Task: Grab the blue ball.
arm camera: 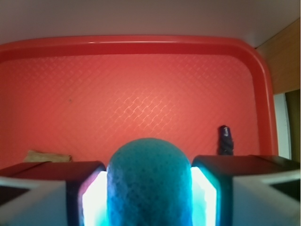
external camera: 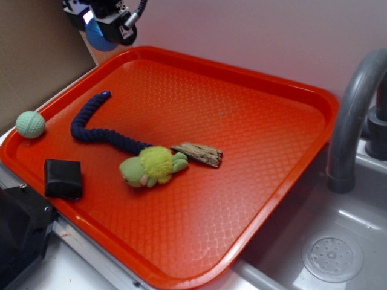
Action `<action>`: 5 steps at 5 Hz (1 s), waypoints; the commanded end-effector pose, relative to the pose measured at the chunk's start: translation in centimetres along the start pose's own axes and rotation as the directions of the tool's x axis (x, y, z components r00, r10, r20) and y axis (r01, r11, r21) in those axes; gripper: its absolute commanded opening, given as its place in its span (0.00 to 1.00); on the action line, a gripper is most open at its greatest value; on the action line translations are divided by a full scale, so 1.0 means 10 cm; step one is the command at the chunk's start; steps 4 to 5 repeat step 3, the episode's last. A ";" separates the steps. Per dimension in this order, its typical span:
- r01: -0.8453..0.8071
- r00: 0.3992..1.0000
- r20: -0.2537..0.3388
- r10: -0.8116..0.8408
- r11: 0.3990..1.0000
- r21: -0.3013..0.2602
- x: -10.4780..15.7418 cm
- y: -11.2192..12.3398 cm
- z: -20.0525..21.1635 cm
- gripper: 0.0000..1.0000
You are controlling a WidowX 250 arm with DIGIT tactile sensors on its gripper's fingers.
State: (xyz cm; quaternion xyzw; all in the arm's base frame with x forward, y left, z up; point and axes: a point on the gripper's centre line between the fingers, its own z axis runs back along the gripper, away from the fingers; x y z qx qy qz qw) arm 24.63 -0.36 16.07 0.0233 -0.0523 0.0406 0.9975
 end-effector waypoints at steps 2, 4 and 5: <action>-0.009 0.988 0.152 0.010 1.000 -0.004 0.06 -0.12 0.57 0.00; -0.018 0.992 0.127 0.024 0.999 -0.047 0.04 -0.07 0.50 0.00; -0.018 0.992 0.127 0.024 0.999 -0.047 0.04 -0.07 0.50 0.00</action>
